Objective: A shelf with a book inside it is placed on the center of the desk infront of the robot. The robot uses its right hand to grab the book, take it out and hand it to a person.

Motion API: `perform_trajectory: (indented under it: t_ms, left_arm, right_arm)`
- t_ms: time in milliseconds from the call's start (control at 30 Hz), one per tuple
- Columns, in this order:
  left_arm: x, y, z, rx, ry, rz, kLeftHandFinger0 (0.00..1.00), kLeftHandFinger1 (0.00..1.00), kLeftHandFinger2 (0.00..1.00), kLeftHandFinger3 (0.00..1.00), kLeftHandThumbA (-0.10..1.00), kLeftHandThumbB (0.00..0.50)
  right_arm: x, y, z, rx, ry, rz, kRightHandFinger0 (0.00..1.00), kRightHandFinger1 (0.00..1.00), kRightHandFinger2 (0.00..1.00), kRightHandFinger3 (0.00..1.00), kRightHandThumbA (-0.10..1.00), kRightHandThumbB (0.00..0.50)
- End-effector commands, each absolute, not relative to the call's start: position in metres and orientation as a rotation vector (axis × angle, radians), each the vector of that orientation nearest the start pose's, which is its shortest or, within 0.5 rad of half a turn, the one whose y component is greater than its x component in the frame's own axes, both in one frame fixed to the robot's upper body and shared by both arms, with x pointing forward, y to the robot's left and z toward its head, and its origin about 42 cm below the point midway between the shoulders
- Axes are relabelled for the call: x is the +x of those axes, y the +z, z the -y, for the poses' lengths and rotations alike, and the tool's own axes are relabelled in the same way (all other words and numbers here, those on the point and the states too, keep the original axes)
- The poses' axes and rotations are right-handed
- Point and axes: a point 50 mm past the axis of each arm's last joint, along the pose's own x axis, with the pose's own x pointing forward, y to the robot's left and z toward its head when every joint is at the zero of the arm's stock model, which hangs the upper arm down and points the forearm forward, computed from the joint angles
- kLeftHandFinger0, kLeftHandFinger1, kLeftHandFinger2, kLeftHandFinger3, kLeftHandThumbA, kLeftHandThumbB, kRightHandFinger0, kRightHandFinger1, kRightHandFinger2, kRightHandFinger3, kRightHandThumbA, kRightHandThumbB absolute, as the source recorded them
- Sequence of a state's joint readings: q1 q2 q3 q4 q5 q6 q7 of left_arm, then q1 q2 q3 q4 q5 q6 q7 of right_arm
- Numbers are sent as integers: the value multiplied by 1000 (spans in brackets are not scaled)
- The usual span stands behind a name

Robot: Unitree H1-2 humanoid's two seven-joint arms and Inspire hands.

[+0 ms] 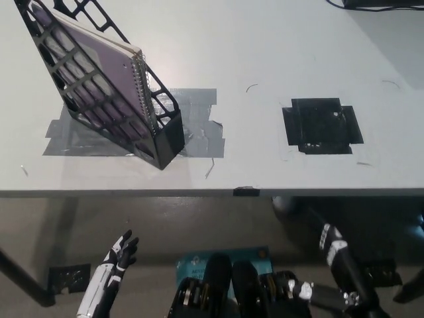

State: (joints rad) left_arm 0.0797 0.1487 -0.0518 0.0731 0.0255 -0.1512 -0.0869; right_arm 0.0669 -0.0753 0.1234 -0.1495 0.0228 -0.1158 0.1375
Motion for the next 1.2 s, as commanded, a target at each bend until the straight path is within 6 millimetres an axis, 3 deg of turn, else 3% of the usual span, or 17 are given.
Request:
perform_trajectory:
  t_ms: [0, 67, 200, 267, 433, 633, 767, 867, 967, 1167]
  left_arm:
    - [260, 77, -245, 192, -174, 51, 998, 1000, 1000, 1000, 942, 183]
    - [260, 77, -244, 191, -173, 52, 1000, 1000, 1000, 1000, 930, 169]
    - [262, 79, -243, 182, -176, 53, 1000, 1000, 1000, 1000, 922, 168]
    - [265, 80, -243, 179, -176, 52, 1000, 1000, 1000, 1000, 923, 187]
    - [266, 80, -243, 185, -179, 53, 1000, 1000, 1000, 1000, 929, 199]
    - [263, 78, -242, 210, -189, 53, 979, 1000, 1000, 1000, 1000, 214]
    - [261, 76, -243, 230, -190, 65, 976, 1000, 1000, 1000, 1000, 202]
    - [260, 76, -241, 193, -190, 28, 983, 1000, 1000, 1000, 972, 228]
    - [262, 79, -239, 167, -189, 25, 979, 1000, 1000, 1000, 915, 226]
    - [263, 78, -239, 180, -204, 30, 975, 1000, 1000, 1000, 911, 239]
  right_arm:
    - [280, 198, 188, 25, 267, 440, 1000, 1000, 1000, 1000, 996, 287]
    - [299, 218, 179, 33, 295, 478, 1000, 1000, 1000, 1000, 1000, 322]
    - [332, 254, 156, 43, 351, 533, 1000, 1000, 1000, 1000, 1000, 306]
    - [355, 275, 134, 48, 387, 541, 1000, 1000, 1000, 1000, 1000, 327]
    - [389, 295, 94, 47, 437, 529, 1000, 1000, 1000, 1000, 1000, 359]
    - [420, 306, 44, 60, 506, 465, 1000, 1000, 1000, 1000, 1000, 394]
    - [430, 303, 19, 86, 536, 414, 1000, 1000, 1000, 1000, 1000, 375]
    - [437, 300, -1, 80, 551, 400, 1000, 1000, 1000, 1000, 1000, 367]
    - [445, 302, -13, 81, 567, 385, 1000, 1000, 1000, 1000, 1000, 361]
    - [448, 306, -28, 83, 590, 387, 1000, 1000, 1000, 1000, 1000, 372]
